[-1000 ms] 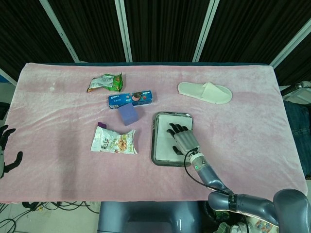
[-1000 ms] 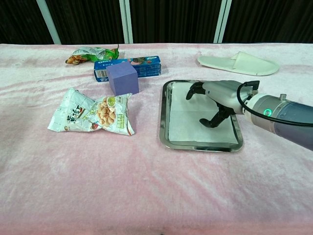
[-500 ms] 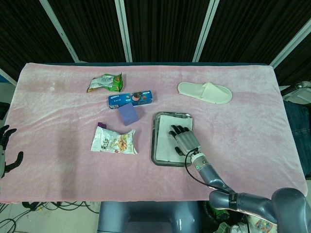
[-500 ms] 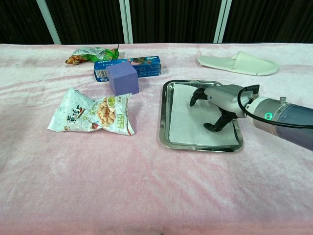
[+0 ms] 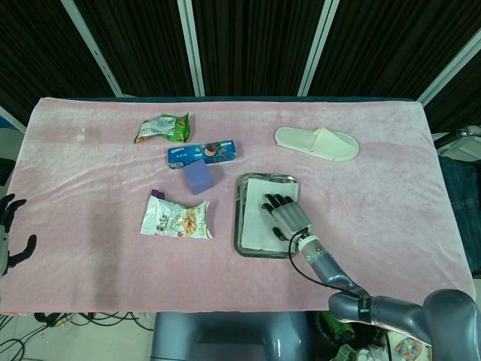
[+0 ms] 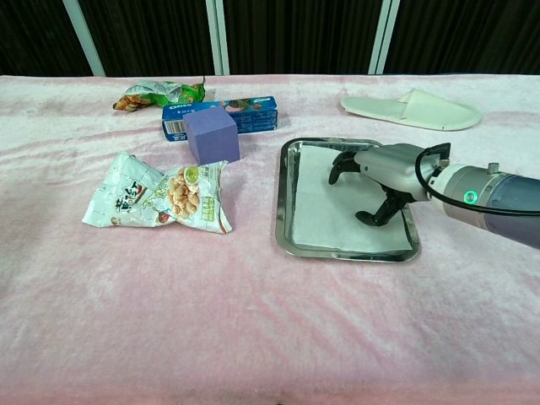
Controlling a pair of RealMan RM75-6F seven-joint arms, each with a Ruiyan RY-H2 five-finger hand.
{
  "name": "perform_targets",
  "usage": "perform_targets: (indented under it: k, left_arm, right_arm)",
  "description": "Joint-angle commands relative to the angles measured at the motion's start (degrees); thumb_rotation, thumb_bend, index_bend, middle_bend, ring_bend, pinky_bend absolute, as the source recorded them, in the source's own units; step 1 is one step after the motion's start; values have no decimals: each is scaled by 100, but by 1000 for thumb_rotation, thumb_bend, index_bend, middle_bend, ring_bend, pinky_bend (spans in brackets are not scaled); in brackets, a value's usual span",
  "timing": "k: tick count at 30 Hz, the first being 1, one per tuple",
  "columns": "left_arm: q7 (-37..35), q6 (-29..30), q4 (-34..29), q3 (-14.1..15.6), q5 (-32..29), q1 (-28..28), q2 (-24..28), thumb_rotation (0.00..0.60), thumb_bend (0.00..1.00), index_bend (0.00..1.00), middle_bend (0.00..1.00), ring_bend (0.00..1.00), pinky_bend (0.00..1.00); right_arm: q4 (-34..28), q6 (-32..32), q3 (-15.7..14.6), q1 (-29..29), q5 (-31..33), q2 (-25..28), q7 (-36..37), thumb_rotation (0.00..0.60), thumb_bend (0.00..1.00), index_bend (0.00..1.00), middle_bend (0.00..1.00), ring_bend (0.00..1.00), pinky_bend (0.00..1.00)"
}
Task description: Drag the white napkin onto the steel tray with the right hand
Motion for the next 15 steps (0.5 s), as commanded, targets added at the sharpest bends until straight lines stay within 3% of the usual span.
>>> perform_targets:
  k: [1, 15]
  left_arm:
    - [3, 0, 0, -1, -6, -1, -3, 600, 375, 179, 79, 1, 6]
    - [1, 15, -15, -11, -13, -2, -7, 600, 375, 179, 79, 2, 6]
  right_arm:
    - [-23, -72, -55, 9, -153, 95, 132, 600, 351, 250, 78, 107, 185]
    - [176, -135, -101, 51, -373, -12, 345, 600, 352, 251, 78, 107, 185]
